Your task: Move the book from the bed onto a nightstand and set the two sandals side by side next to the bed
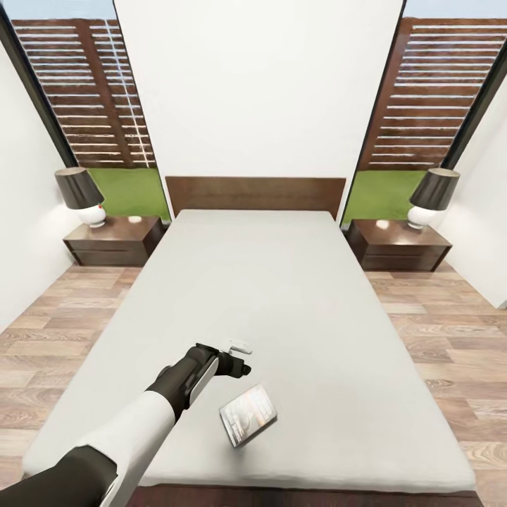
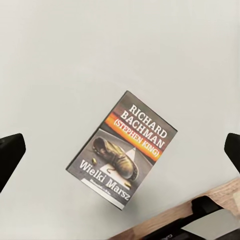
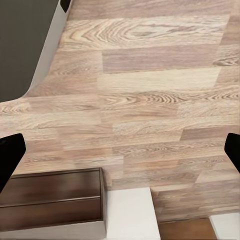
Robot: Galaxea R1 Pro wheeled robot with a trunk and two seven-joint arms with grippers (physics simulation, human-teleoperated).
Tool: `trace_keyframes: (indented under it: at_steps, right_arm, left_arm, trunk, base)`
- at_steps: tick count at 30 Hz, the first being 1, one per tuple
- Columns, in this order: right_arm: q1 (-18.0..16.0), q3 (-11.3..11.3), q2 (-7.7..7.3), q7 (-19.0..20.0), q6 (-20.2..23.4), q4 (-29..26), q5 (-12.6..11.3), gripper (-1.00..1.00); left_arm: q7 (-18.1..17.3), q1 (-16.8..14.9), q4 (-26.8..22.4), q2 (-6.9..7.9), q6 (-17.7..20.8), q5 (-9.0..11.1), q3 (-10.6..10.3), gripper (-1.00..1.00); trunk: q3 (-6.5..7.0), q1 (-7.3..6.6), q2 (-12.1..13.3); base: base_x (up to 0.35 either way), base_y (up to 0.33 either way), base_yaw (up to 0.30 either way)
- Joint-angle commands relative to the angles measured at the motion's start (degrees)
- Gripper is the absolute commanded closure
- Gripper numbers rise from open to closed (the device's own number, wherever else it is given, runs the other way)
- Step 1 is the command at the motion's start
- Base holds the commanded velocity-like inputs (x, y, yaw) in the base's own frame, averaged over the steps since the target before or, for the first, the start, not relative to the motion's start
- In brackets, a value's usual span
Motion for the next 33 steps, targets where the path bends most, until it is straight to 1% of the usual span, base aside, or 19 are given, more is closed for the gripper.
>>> trace_keyframes:
  at_steps: [1, 7, 8, 12, 33]
  right_arm:
    - [0.0, -0.5, -0.03, 0.1, -0.3, 0.1, 0.5, -1.00]
    - [0.5, -0.5, -0.01, 0.1, -0.3, 0.1, 0.5, -1.00]
    - [1.0, -0.5, -0.01, 0.1, -0.2, 0.1, 0.5, -1.00]
    - [1.6, -0.5, 0.02, 0.1, -0.2, 0.1, 0.5, -1.00]
    - [2.2, -0.5, 0.59, 0.1, -0.2, 0.1, 0.5, -1.00]
  left_arm:
    - [0.2, 0.0, -0.1, 0.04, 0.3, 0.6, -0.2, -1.00]
    - [0.2, 0.0, -0.1, 0.04, 0.3, 0.6, -0.2, -1.00]
    - [0.2, 0.0, -0.1, 0.04, 0.3, 0.6, -0.2, -1.00]
    - [0.2, 0.0, -0.1, 0.04, 0.3, 0.6, -0.2, -1.00]
    - [0.2, 0.0, 0.0, 0.04, 0.3, 0.6, -0.2, -1.00]
  trunk:
    - [-0.17, 0.02, -0.1]
    - [-0.73, 0.02, -0.1]
    - [-0.83, 0.02, -0.1]
    - [-1.20, 0.02, -0.1]
    - [-3.18, 0.02, -0.1]
  base:
    - [0.000, 0.000, 0.000]
    - [0.000, 0.000, 0.000]
    - [0.000, 0.000, 0.000]
    - [0.000, 0.000, 0.000]
    - [0.000, 0.000, 0.000]
